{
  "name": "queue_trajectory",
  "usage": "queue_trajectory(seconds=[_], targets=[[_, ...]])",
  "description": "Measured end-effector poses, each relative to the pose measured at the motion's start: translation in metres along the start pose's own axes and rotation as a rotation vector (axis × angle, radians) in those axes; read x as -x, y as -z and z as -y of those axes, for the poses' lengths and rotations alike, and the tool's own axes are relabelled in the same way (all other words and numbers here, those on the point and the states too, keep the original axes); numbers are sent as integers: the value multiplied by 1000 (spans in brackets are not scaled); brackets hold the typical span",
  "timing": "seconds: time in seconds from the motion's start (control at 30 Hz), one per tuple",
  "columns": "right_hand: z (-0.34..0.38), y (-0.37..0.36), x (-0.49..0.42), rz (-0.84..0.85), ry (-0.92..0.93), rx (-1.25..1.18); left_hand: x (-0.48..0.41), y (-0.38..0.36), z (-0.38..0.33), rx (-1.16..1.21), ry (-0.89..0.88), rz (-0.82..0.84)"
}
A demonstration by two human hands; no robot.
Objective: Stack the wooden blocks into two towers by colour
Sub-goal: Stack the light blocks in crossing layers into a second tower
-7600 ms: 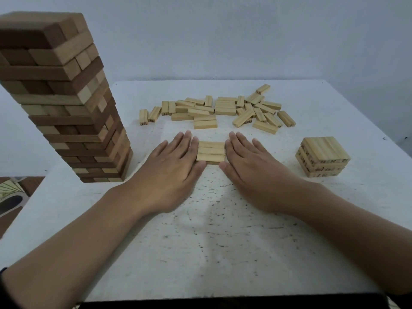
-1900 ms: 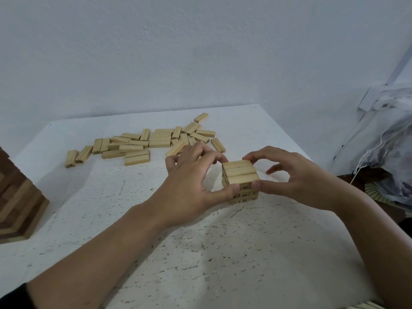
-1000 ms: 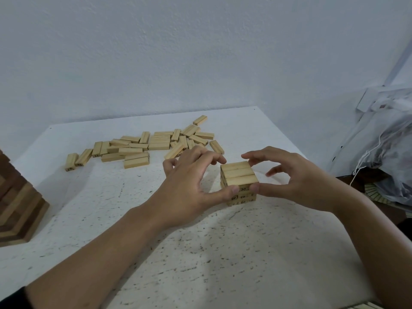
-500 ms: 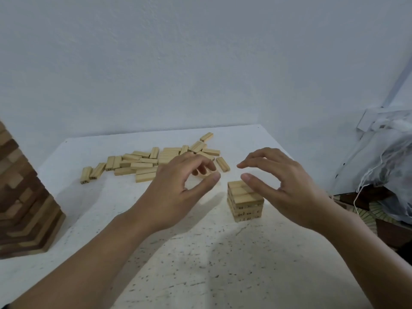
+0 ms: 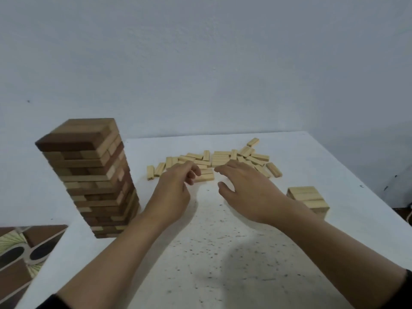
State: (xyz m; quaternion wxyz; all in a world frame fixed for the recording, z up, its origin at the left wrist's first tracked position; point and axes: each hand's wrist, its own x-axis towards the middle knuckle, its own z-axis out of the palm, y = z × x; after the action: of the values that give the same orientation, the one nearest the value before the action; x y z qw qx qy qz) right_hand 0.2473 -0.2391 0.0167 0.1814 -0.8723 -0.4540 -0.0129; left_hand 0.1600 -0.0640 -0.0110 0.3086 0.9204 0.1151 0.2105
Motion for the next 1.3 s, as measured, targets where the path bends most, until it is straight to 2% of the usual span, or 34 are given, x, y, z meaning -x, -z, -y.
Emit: queue_trajectory(seconds=[0.13, 0.3, 0.43, 0.57, 0.7, 0.83, 0.93, 1.0, 1.03, 1.13, 1.17, 1.3], targets=[[7, -22, -29, 90, -75, 106, -7, -9, 10, -105, 19, -36], [9, -37, -51, 127, -164, 224, -8, -25, 14, -466, 54, 106], [7, -46, -56, 142, -182, 292, -3, -23, 17, -555, 48, 264], [4, -52, -51, 111, -193, 282, 3, -21, 21, -589, 9, 195], [1, -51, -49, 66, -202, 200, 7, -22, 30, -512, -106, -26], [0, -47, -48, 8, -180, 172, 0, -21, 28, -428, -145, -93], [0, -46, -44, -5, -162, 162, -1, -22, 24, -401, -143, -77], [1, -44, -42, 2, -140, 157, 1, -20, 22, -304, -126, -142], [2, -42, -41, 8, -128, 147, 2, -17, 21, -264, -117, -143], [2, -37, -35, 25, -80, 77, -1, -11, 24, -220, -101, 105], [3, -37, -33, 27, -64, 50, -1, -9, 24, -182, -86, 140], [5, -40, -25, 26, -22, -72, 1, -11, 19, -80, -70, 126]])
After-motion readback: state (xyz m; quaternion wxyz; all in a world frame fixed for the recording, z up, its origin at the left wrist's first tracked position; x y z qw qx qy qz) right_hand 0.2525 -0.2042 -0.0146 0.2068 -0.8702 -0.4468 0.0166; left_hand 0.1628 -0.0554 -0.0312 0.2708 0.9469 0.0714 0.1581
